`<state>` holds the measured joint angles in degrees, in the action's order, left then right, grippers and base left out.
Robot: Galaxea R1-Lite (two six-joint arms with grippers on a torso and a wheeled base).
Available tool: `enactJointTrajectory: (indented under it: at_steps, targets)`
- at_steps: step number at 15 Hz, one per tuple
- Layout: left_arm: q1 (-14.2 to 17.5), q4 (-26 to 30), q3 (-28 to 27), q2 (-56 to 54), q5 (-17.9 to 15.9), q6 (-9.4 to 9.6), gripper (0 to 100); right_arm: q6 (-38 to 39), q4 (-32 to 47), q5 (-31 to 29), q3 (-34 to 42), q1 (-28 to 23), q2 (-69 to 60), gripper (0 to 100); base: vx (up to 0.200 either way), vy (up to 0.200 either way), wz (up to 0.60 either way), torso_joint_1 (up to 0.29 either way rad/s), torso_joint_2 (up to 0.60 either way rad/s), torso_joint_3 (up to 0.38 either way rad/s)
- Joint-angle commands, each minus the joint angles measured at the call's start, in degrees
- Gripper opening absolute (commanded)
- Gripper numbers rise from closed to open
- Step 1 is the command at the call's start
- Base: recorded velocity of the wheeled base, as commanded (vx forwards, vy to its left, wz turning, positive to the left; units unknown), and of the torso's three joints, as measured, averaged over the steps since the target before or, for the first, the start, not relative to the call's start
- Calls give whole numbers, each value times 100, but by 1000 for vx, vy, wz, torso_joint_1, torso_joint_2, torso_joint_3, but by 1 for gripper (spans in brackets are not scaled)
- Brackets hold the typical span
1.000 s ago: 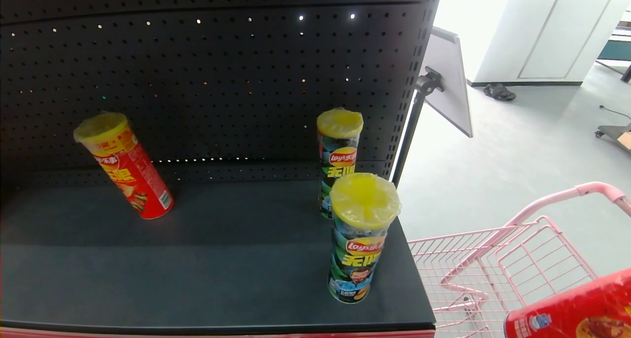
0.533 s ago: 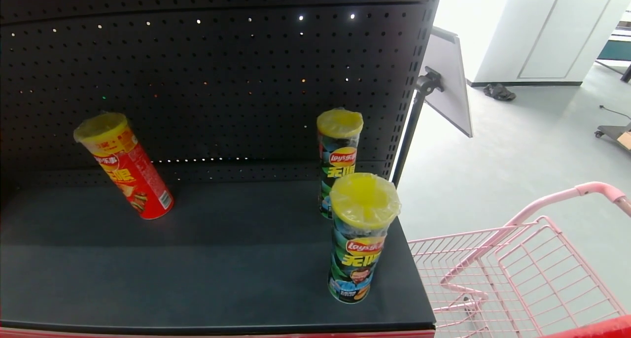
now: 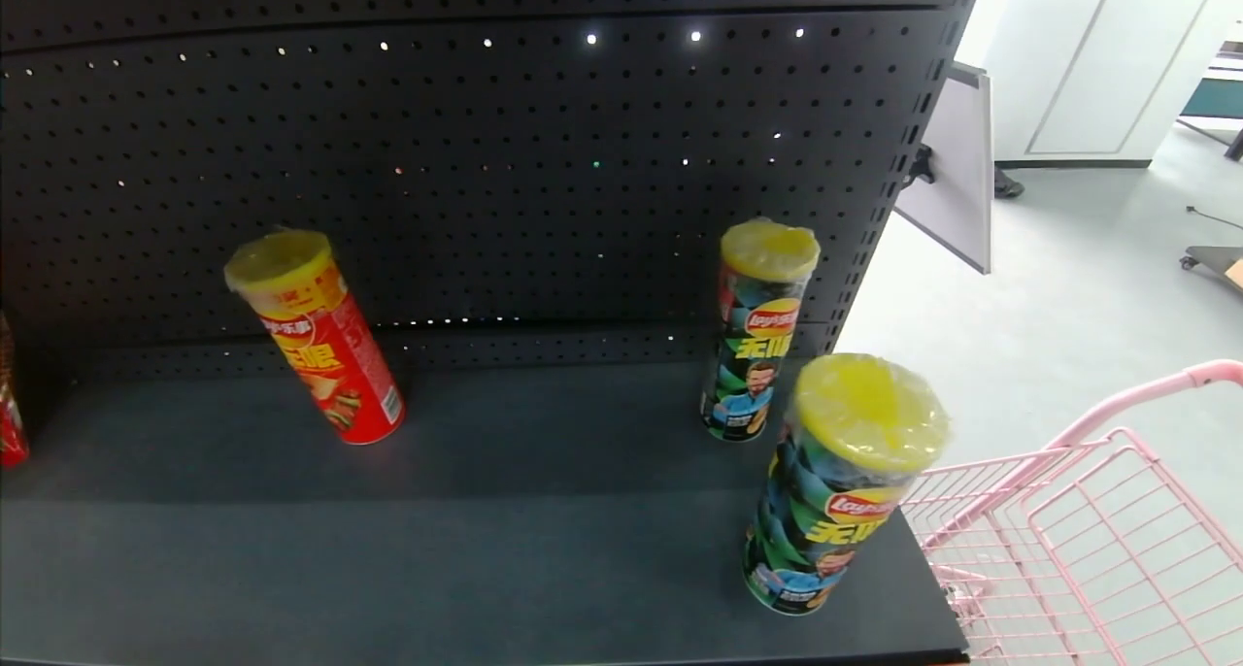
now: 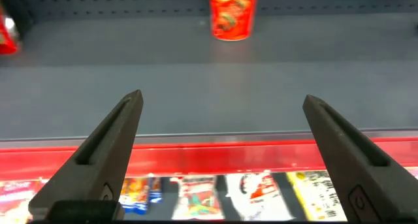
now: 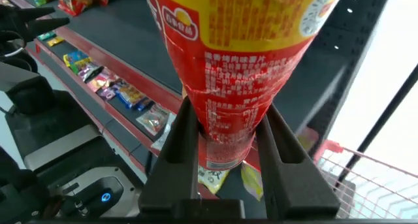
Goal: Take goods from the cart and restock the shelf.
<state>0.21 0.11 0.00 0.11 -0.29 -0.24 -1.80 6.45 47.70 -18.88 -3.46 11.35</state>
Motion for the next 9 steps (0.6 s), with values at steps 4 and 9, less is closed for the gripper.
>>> enactJointTrajectory:
  at_steps: [4, 9]
  targets:
    - [6, -2, 0, -2, -6, -2, 100, 5, 58, 2, 34, 126, -203, 0, 0, 200, 0, -1, 1, 7]
    - [-3, -2, 0, -2, -6, -2, 100, -4, 67, 2, 25, 144, -203, 0, 0, 200, 0, 2, 0, 3]
